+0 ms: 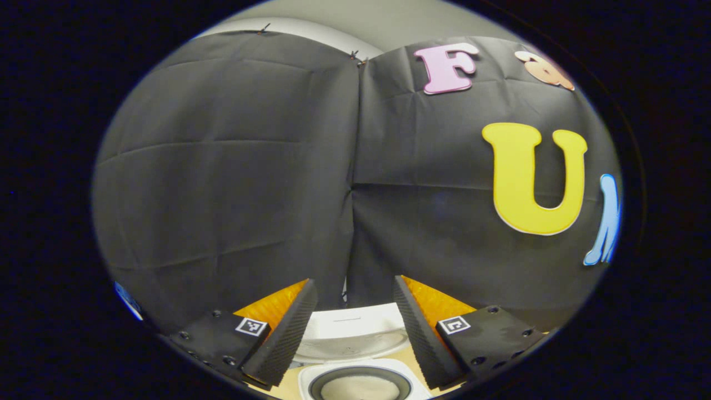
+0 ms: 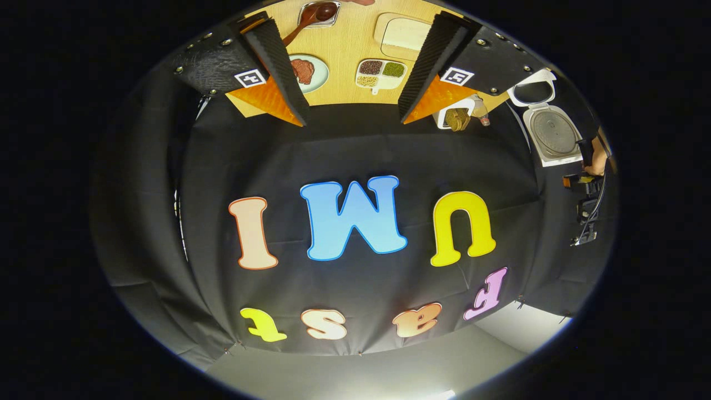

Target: Close the left gripper, press the button to open the rice cooker; take a wooden spoon from the chopstick holder with the right hand, scoop a spoonful of rice and pour it into the rice cooker, then put the wooden spoon back into the chopstick holder.

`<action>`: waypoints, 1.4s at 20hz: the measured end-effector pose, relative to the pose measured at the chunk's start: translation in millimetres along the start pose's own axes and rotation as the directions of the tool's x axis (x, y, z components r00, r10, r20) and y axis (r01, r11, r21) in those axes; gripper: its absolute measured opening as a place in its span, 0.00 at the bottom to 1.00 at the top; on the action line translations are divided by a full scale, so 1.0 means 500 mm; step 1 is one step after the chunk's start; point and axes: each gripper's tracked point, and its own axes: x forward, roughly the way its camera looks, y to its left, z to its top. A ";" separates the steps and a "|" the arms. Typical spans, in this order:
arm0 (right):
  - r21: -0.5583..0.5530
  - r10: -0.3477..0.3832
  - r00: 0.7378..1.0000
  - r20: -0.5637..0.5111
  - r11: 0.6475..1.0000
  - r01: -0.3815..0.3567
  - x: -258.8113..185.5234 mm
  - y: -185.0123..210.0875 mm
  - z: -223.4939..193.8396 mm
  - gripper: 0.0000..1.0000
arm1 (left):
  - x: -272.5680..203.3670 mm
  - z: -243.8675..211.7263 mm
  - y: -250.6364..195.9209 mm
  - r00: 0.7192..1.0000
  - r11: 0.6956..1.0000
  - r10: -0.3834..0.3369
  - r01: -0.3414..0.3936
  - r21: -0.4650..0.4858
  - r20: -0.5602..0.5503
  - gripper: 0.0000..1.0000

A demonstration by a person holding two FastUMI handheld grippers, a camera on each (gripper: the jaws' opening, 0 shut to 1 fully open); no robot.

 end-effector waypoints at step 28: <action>0.023 -0.001 1.000 0.029 1.000 0.000 -0.033 -0.016 0.005 0.98 | -0.076 -0.135 -0.023 0.995 0.998 0.063 -0.065 -0.016 -0.071 0.99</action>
